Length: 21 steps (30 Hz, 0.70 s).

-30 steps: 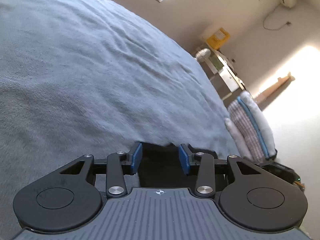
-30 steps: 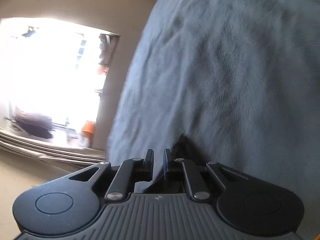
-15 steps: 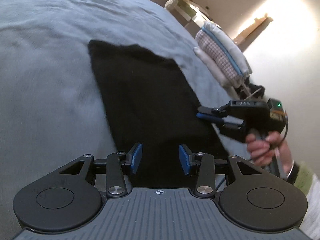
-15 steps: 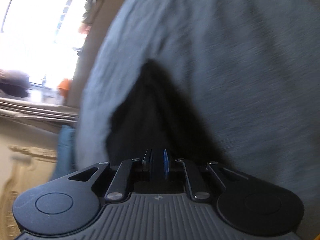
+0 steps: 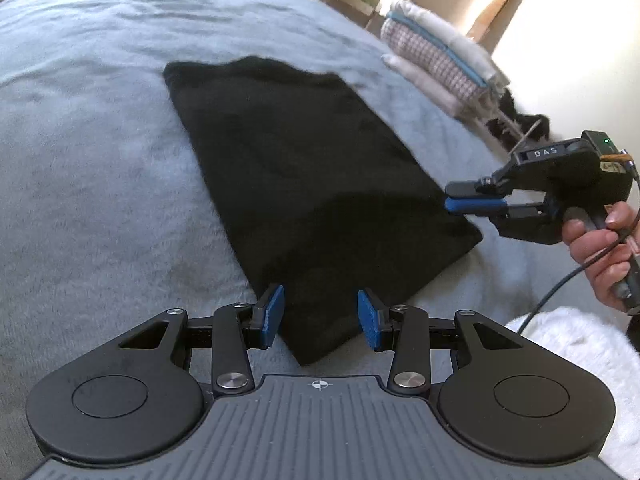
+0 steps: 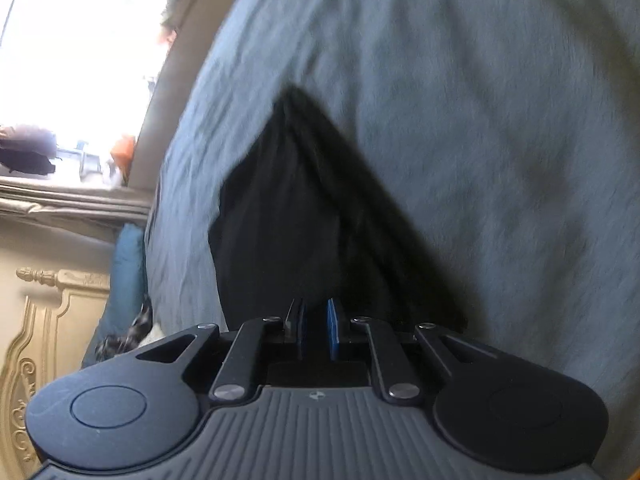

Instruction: Fold clothes

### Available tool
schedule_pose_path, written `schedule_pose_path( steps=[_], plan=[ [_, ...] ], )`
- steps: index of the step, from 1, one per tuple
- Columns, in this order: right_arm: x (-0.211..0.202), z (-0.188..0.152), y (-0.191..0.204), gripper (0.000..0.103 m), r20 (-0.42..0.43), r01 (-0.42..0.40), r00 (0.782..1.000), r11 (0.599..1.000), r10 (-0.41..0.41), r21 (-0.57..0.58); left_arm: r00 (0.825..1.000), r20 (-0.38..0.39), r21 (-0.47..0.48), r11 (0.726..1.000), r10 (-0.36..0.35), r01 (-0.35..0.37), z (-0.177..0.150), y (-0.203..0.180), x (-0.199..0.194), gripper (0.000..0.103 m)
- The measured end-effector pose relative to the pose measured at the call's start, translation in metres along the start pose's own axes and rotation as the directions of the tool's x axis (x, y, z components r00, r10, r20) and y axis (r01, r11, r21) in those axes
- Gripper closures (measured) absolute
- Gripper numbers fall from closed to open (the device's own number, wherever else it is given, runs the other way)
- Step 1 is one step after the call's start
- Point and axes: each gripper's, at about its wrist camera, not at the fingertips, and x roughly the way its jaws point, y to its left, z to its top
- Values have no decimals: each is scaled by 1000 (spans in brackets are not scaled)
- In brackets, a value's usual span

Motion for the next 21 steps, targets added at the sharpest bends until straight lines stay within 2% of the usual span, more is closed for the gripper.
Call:
schedule_pose_path(
  steps=[2, 3, 5, 9, 11, 13, 16, 19, 21],
  plan=[
    [-4, -2, -12, 92, -7, 93, 996, 995, -93, 22, 1000, -2, -3, 1000, 5, -5, -3, 0, 0, 63],
    [-9, -4, -16, 94, 5, 109, 994, 993, -110, 37, 1000, -1, -4, 1000, 5, -5, -4, 0, -1, 63],
    [-25, -9, -23, 93, 65, 90, 993, 993, -95, 80, 1000, -1, -9, 1000, 6, -6, -6, 1, -2, 63],
    [-53, -22, -21, 91, 196, 121, 971, 989, -136, 84, 1000, -10, -29, 1000, 9, -10, -9, 7, -2, 63],
    [-57, -23, -13, 91, 212, 109, 970, 992, -121, 65, 1000, -9, -40, 999, 2, -2, -10, 9, -2, 63],
    [-54, -19, 1, 91, 197, 89, 976, 995, -95, 39, 1000, -10, -42, 999, -2, 1, -9, 10, -2, 63],
    [-30, -18, 29, 90, 153, 53, 987, 999, -52, -2, 1000, -10, -44, 999, -8, 7, -9, 11, -1, 63],
    [-2, -22, 50, 85, 60, 13, 998, 999, -11, -29, 1000, -11, -53, 999, -14, 14, -9, 13, -1, 63],
    [23, -24, 59, 80, -25, 28, 999, 998, -30, -52, 1000, -12, -59, 998, -18, 18, -9, 14, -2, 63]
  ],
)
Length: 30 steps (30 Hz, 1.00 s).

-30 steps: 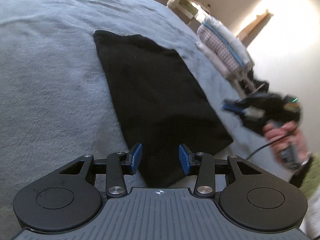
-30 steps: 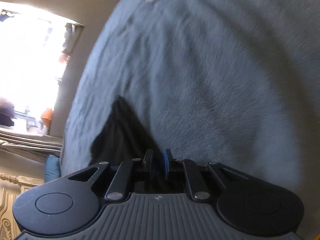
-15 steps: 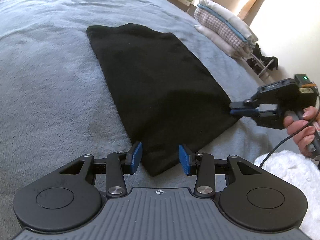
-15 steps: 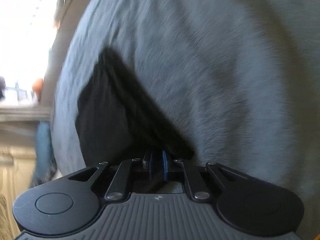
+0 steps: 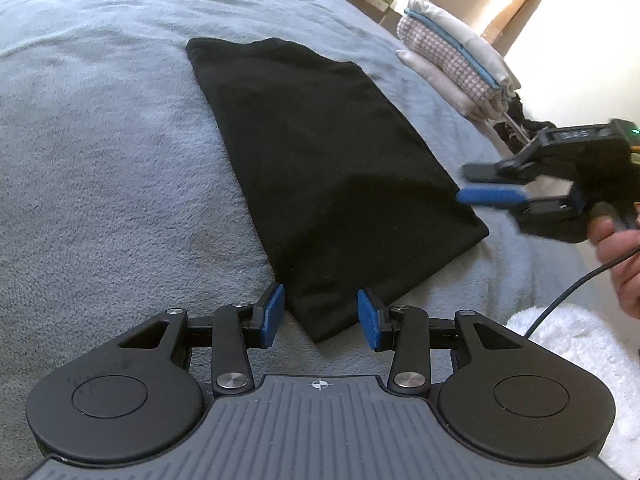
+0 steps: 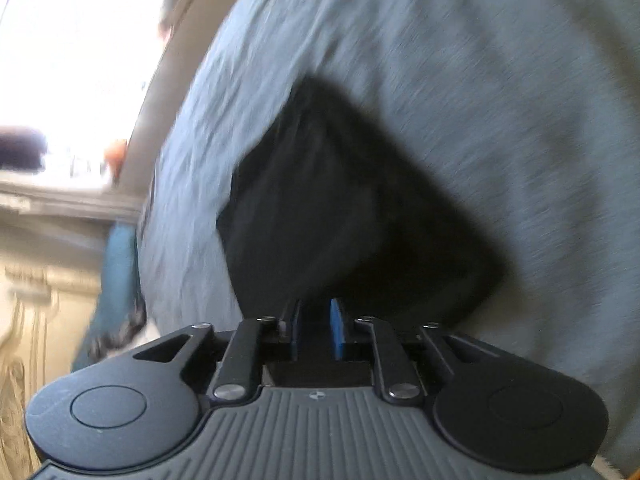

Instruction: Fold clothes

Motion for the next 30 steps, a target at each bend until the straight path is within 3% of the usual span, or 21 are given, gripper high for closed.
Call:
schedule_pose_path(
  steps=[4, 6, 9, 14, 15, 20, 23, 26, 30],
  plan=[
    [28, 1, -7, 79, -163, 65, 985, 998, -63, 4, 1000, -1, -9, 1000, -7, 7, 0, 2, 0, 62],
    [29, 4, -16, 80, -202, 83, 976, 996, -75, 29, 1000, -1, -11, 1000, -11, 11, 0, 3, 0, 62],
    [17, 9, -23, 80, -199, 113, 975, 992, -101, 51, 1000, -2, -17, 1000, -19, 19, -1, 4, -1, 62],
    [-10, 6, -10, 75, -146, 294, 943, 954, -298, -52, 1000, -4, -20, 999, -27, 27, -3, 6, -4, 62],
    [-15, 4, -5, 75, -127, 300, 944, 952, -306, -65, 1000, -5, -17, 1000, -26, 26, -3, 5, -5, 62],
    [-13, -8, 29, 75, -96, 177, 977, 974, -191, -141, 1000, -17, -8, 1000, -16, 16, -4, 3, -9, 62],
    [16, -13, 44, 75, -147, 135, 976, 973, -163, -187, 1000, -20, -7, 1000, -7, 6, -5, 3, -13, 62],
    [43, -13, 40, 75, -196, 103, 972, 982, -133, -156, 1000, -22, -4, 1000, 2, -2, -6, 4, -17, 62],
    [54, -14, 25, 85, -228, 158, 957, 982, -179, -108, 1000, -18, -13, 1000, -2, 1, -7, 9, -24, 62]
  ],
)
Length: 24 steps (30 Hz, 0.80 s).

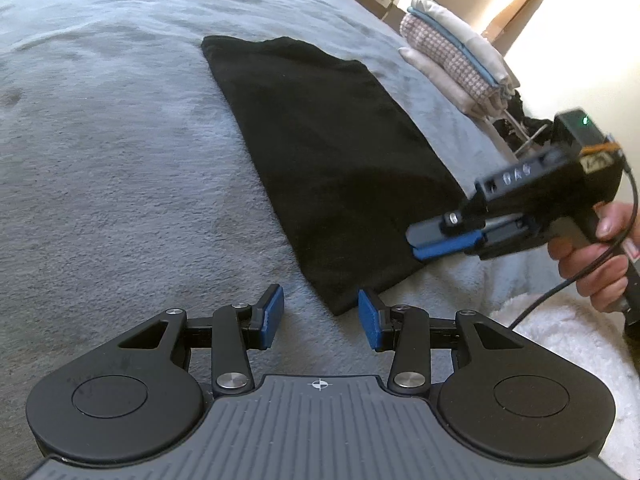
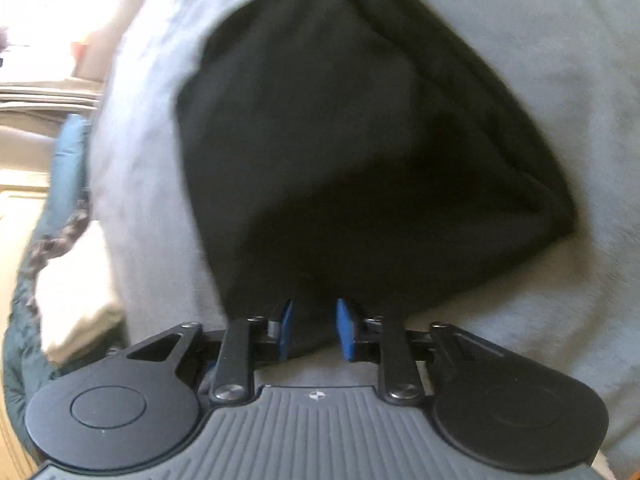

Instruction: Fold clothes

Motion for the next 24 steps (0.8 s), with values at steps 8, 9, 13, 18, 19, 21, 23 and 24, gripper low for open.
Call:
schedule_pose_path(
  steps=[8, 9, 13, 18, 19, 21, 23, 24],
  plan=[
    [-18, -15, 37, 82, 94, -4, 995, 994, 14, -108, 1000, 13, -50, 999, 19, -18, 9, 18, -7, 62],
    [-12, -17, 43, 82, 99, -35, 994, 992, 47, -118, 1000, 15, -55, 998, 20, -19, 10, 19, -8, 62],
    [23, -18, 54, 83, 63, -128, 989, 985, 136, -112, 999, 22, -62, 998, 30, -29, 10, 21, -13, 62],
    [53, -29, 47, 88, -49, -43, 998, 992, 37, -121, 998, 26, -68, 996, 60, -58, 10, 27, -17, 62],
    [51, -33, 49, 88, -64, -26, 998, 990, 17, -137, 998, 28, -76, 995, 59, -57, 10, 30, -19, 62],
    [47, -39, 54, 86, -79, 8, 997, 984, -22, -176, 998, 31, -92, 994, 57, -54, 10, 34, -20, 62],
    [39, -42, 65, 86, -46, 10, 999, 974, -21, -227, 998, 30, -104, 993, 54, -50, 10, 36, -19, 62],
    [36, -42, 71, 86, -25, 5, 1000, 968, -12, -250, 998, 30, -109, 993, 52, -49, 11, 36, -19, 62]
  ],
)
